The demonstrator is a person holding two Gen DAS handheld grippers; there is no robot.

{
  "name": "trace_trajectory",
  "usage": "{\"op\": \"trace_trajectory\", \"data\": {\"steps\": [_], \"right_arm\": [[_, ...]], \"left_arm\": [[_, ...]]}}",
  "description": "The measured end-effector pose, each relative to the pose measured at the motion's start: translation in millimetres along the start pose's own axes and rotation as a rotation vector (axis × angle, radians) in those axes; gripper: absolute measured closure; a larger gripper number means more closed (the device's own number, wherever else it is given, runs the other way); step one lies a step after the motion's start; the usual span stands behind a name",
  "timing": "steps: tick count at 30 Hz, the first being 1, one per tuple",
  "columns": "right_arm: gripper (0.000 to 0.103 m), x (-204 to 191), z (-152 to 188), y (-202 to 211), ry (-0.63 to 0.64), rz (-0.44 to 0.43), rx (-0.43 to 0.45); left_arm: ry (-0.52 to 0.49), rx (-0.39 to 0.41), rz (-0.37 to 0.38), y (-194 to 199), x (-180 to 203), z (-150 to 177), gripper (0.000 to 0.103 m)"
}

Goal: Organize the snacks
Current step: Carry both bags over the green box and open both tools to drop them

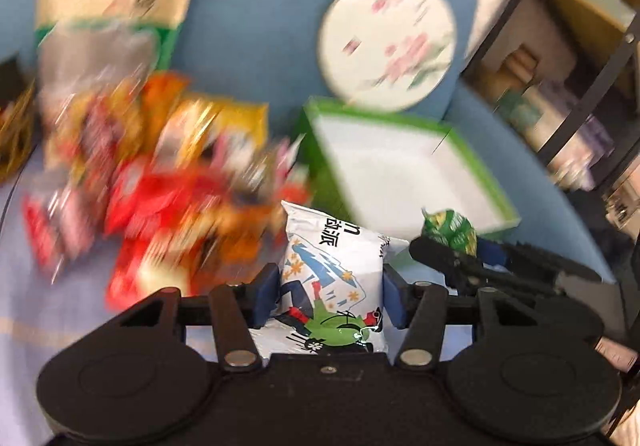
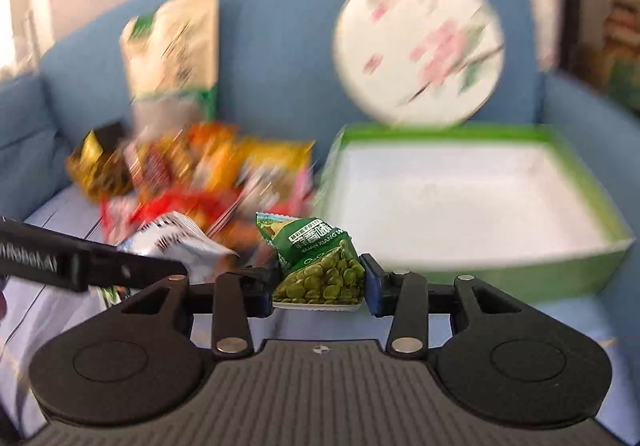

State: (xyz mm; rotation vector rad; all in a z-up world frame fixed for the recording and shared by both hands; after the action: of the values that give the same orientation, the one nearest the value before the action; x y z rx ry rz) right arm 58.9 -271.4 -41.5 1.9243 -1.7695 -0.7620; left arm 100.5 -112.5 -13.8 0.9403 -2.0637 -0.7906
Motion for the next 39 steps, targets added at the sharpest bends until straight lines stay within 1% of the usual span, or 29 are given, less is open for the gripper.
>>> {"op": "trace_trajectory", "data": {"steps": [3, 6, 9, 13, 19, 20, 21, 23, 24, 26, 29, 31, 33, 35, 38, 39], "right_arm": [[0.032, 24, -12, 1, -0.010, 0.068, 0.036], [0.032, 46, -20, -7, -0.027, 0.118, 0.052], [0.032, 62, -28, -20, -0.038, 0.155, 0.049], [0.032, 75, -30, -42, -0.054, 0.164, 0.028], [0.031, 86, -25, -62, -0.054, 0.164, -0.012], [0.031, 86, -23, -65, -0.051, 0.164, -0.020], [0.026, 86, -20, -69, -0.039, 0.166, -0.027], [0.001, 84, -16, -72, 0.000, 0.187, -0.046], [0.000, 83, -14, -72, 0.027, 0.195, -0.055], [0.000, 79, -14, -61, 0.072, 0.228, -0.024], [0.000, 68, -19, -35, 0.099, 0.254, 0.029], [0.000, 57, -21, -17, 0.095, 0.239, 0.071], [0.000, 43, -18, -4, 0.100, 0.198, 0.099], [0.000, 26, -12, 2, 0.104, 0.140, 0.100], [0.000, -1, 2, 0, 0.084, 0.030, 0.054], [0.000, -9, 6, -4, 0.078, 0.002, 0.035]], "left_arm": [[-0.047, 0.038, 0.004, -10, 21, -25, 0.056], [-0.036, 0.037, 0.034, -32, 34, -46, 0.056], [-0.065, 0.043, 0.013, -59, 46, -62, 0.056], [-0.059, 0.025, 0.031, -87, 52, -71, 0.056], [-0.096, 0.024, 0.010, -115, 59, -74, 0.054], [-0.100, 0.048, 0.002, -114, 58, -73, 0.023], [-0.099, 0.069, -0.005, -112, 57, -73, 0.000], [-0.089, 0.108, -0.007, -102, 55, -71, 0.000], [-0.086, 0.115, 0.012, -94, 54, -70, 0.000], [-0.061, 0.102, 0.045, -77, 50, -68, 0.000], [0.003, 0.129, 0.049, -47, 34, -58, 0.000], [0.052, 0.153, 0.016, -26, 17, -47, 0.000], [0.105, 0.176, -0.031, -7, -7, -28, 0.000], [0.165, 0.166, -0.095, 3, -31, -12, 0.000], [0.266, 0.135, -0.152, 10, -67, 14, 0.000], [0.282, 0.130, -0.169, 11, -75, 18, 0.000]]}}
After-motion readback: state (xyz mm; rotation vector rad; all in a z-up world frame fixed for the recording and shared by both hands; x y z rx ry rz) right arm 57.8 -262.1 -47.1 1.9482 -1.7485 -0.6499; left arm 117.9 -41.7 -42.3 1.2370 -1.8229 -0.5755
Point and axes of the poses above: each gripper's, at about its wrist camera, not at the fingertips, and y roughly against the way its jaws point, x to its right, z to its underside, the point moved 6 cm from there along -y, roughly the way its jaws point, and after that the axes turned 10 degrees about -x, right-handed, at the moved point
